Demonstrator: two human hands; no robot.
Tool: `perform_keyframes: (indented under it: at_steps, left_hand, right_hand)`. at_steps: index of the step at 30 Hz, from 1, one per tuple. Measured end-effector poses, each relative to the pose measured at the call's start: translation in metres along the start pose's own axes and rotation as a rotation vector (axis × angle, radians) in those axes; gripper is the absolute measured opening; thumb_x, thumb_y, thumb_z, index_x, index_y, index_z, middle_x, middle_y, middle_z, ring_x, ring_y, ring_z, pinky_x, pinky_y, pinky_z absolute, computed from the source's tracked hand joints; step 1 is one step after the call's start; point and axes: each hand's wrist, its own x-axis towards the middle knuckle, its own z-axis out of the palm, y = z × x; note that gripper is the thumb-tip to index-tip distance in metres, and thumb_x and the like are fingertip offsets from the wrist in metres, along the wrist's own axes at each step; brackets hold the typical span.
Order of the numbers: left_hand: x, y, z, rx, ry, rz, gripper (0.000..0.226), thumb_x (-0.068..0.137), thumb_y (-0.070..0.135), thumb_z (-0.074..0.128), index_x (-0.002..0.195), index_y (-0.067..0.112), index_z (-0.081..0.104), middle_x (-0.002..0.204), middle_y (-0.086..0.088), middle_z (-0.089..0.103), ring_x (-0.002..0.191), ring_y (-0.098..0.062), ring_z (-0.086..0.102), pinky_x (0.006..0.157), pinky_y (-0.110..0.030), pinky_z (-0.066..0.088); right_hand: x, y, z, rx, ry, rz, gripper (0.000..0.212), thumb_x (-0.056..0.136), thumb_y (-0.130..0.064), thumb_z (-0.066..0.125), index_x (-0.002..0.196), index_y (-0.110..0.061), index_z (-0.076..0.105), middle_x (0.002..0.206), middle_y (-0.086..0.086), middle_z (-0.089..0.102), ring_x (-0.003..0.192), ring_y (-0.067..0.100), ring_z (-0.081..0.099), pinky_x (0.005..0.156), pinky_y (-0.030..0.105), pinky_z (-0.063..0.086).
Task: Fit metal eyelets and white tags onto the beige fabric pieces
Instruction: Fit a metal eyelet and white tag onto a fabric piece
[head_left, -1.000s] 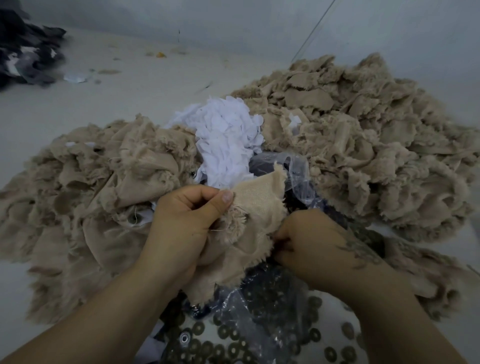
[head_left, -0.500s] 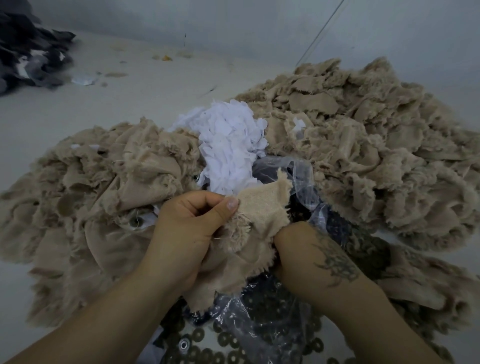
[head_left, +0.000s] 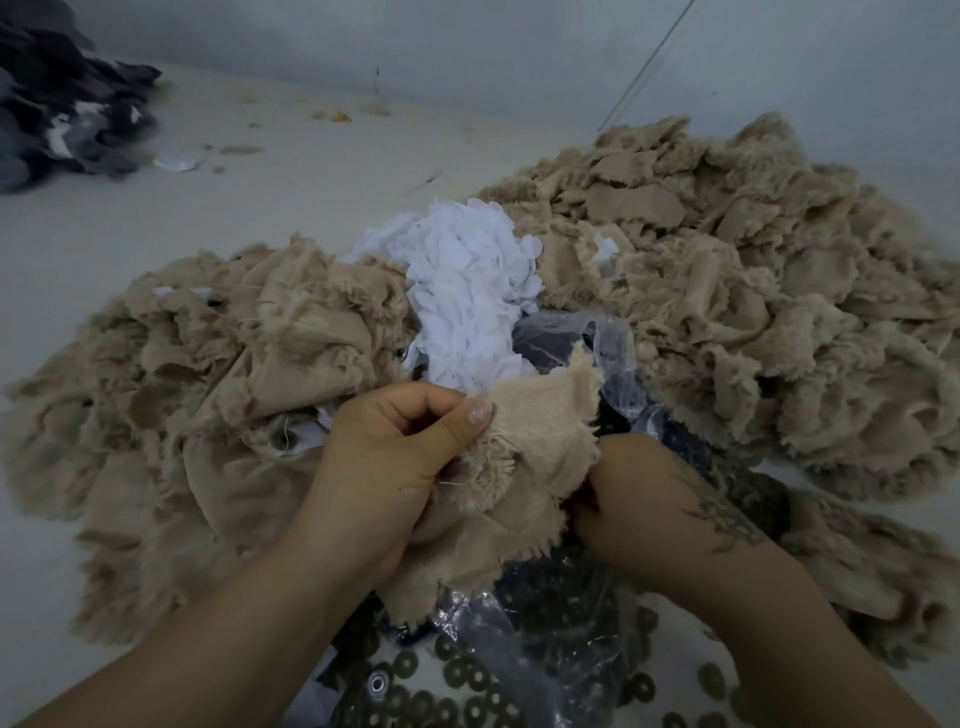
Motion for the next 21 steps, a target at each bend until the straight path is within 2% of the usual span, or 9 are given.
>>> perform_keyframes:
  at_steps: [3, 4, 7, 9, 11, 13, 16, 18, 21]
  left_hand:
    - [-0.001, -0.001, 0.001, -0.009, -0.01, -0.004, 0.021, 0.064, 0.037, 0.079, 0.07, 0.017, 0.076, 0.069, -0.005, 0.071, 0.063, -0.014, 0.062, 0.062, -0.022, 0.054]
    - [-0.001, 0.0, 0.002, -0.012, -0.016, -0.006, 0.02, 0.064, 0.036, 0.079, 0.07, 0.017, 0.076, 0.068, -0.004, 0.071, 0.062, -0.012, 0.062, 0.061, -0.021, 0.053]
    - [-0.001, 0.001, 0.006, -0.019, -0.041, -0.01, 0.015, 0.065, 0.033, 0.077, 0.067, 0.019, 0.076, 0.064, 0.0, 0.07, 0.057, -0.007, 0.061, 0.055, -0.018, 0.05]
    - [-0.002, 0.002, 0.006, -0.019, -0.044, -0.009, 0.018, 0.063, 0.036, 0.078, 0.067, 0.019, 0.076, 0.063, 0.0, 0.069, 0.056, -0.007, 0.06, 0.054, -0.018, 0.049]
    - [-0.003, 0.002, 0.006, -0.015, -0.039, -0.009, 0.021, 0.062, 0.038, 0.079, 0.067, 0.018, 0.076, 0.064, -0.001, 0.068, 0.057, -0.009, 0.059, 0.054, -0.02, 0.05]
    - [-0.004, 0.003, 0.006, -0.015, -0.046, -0.012, 0.019, 0.063, 0.037, 0.079, 0.066, 0.018, 0.075, 0.063, -0.002, 0.068, 0.056, -0.009, 0.059, 0.053, -0.021, 0.049]
    - [-0.006, 0.004, 0.008, -0.016, -0.068, 0.002, 0.01, 0.069, 0.027, 0.075, 0.063, 0.019, 0.074, 0.057, 0.002, 0.066, 0.049, -0.004, 0.057, 0.048, -0.016, 0.046]
    - [-0.006, 0.004, 0.009, -0.011, -0.064, 0.01, 0.01, 0.07, 0.026, 0.074, 0.063, 0.019, 0.074, 0.056, 0.003, 0.065, 0.047, -0.004, 0.057, 0.047, -0.015, 0.045]
    - [-0.006, 0.004, 0.009, -0.003, -0.045, 0.019, 0.009, 0.069, 0.026, 0.074, 0.065, 0.018, 0.074, 0.058, 0.0, 0.066, 0.05, -0.005, 0.057, 0.049, -0.016, 0.046]
  right_hand:
    - [0.003, 0.005, -0.015, 0.106, -0.025, 0.003, 0.023, 0.086, -0.014, 0.062, 0.064, -0.012, 0.058, 0.067, 0.002, 0.058, 0.062, 0.016, 0.054, 0.052, 0.023, 0.041]
    - [0.002, 0.004, -0.02, 0.151, -0.015, -0.011, 0.02, 0.086, -0.013, 0.063, 0.066, -0.012, 0.06, 0.069, 0.001, 0.06, 0.066, 0.018, 0.056, 0.054, 0.022, 0.042]
    - [0.001, 0.005, -0.022, 0.179, 0.026, 0.004, 0.03, 0.089, -0.008, 0.06, 0.062, -0.018, 0.049, 0.065, -0.003, 0.053, 0.063, 0.015, 0.049, 0.049, 0.014, 0.032]
    - [0.001, 0.004, -0.022, 0.25, 0.151, -0.017, 0.019, 0.088, -0.002, 0.059, 0.07, -0.009, 0.059, 0.071, 0.005, 0.064, 0.066, 0.019, 0.055, 0.054, 0.017, 0.037]
    - [0.001, 0.004, -0.02, 0.393, 0.279, -0.024, 0.011, 0.088, 0.0, 0.061, 0.089, -0.005, 0.071, 0.084, 0.008, 0.073, 0.077, 0.023, 0.066, 0.067, 0.02, 0.049]
    - [-0.001, -0.001, -0.02, 0.669, 0.308, -0.028, 0.02, 0.087, 0.003, 0.066, 0.1, -0.009, 0.075, 0.09, 0.002, 0.077, 0.084, 0.017, 0.072, 0.076, 0.028, 0.058]
    - [-0.003, -0.008, -0.019, 1.091, 0.269, -0.106, 0.027, 0.081, 0.012, 0.069, 0.094, -0.011, 0.076, 0.09, -0.003, 0.078, 0.084, 0.01, 0.074, 0.072, 0.019, 0.058]
    - [-0.003, -0.009, -0.015, 1.189, 0.251, -0.105, 0.027, 0.079, 0.011, 0.07, 0.09, -0.013, 0.077, 0.088, -0.003, 0.078, 0.083, 0.012, 0.075, 0.071, 0.018, 0.057]
    - [-0.003, -0.008, -0.009, 1.281, 0.208, -0.025, 0.016, 0.08, 0.006, 0.072, 0.091, -0.006, 0.077, 0.086, 0.004, 0.078, 0.081, 0.017, 0.076, 0.068, 0.022, 0.059]
